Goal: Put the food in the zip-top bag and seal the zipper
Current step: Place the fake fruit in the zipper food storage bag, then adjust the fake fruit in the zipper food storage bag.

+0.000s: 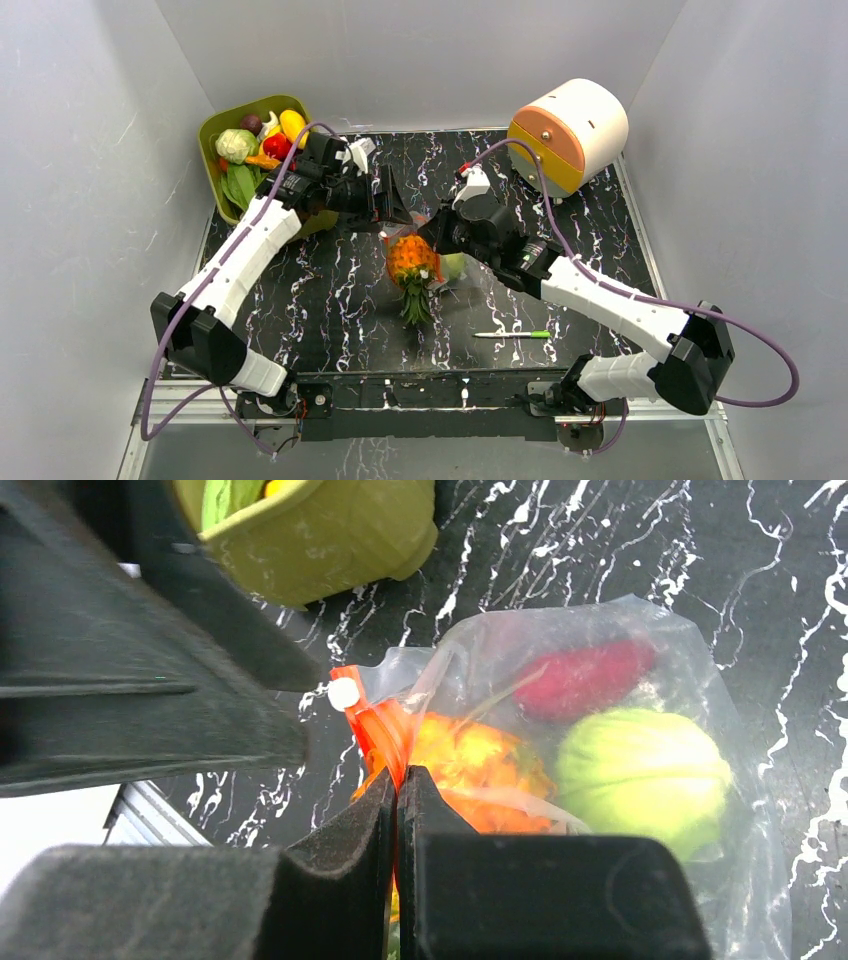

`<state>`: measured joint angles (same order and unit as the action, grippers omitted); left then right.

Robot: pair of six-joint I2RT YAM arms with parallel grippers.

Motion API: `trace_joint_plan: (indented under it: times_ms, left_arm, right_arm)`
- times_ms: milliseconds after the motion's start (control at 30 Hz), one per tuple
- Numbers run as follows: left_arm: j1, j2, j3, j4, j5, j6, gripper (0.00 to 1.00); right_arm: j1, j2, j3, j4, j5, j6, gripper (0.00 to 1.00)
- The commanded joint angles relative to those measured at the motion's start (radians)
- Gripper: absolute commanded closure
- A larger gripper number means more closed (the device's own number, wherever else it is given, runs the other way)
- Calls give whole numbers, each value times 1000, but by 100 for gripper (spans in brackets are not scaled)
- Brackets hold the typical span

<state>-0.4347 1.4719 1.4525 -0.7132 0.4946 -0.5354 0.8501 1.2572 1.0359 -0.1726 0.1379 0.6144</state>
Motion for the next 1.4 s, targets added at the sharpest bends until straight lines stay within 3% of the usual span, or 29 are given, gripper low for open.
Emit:
trace_joint_plan:
  times_ms: [0,233,433,533,900,1367]
  left_arm:
    - [-2,-91,18,-64,-106,39,13]
    - [-3,-232,-142,-45,-180,46,33]
    - [-3,-352,-314,79,-132,37,35]
    - [-3,-373,-395,145,-153,37,40]
    - [-3,-303,-518,371,-139,25,56]
    - [-3,-195,-591,558,-127,49,59]
  right_arm:
    - [-1,8,43,-4,54,37,100]
    - [-15,15,48,-12,70,43,100]
    - [-23,27,53,-10,61,62,100]
    - [-26,28,53,-9,65,62,100]
    - [-32,23,40,9,42,61,100]
    - [-40,24,30,16,31,67,100]
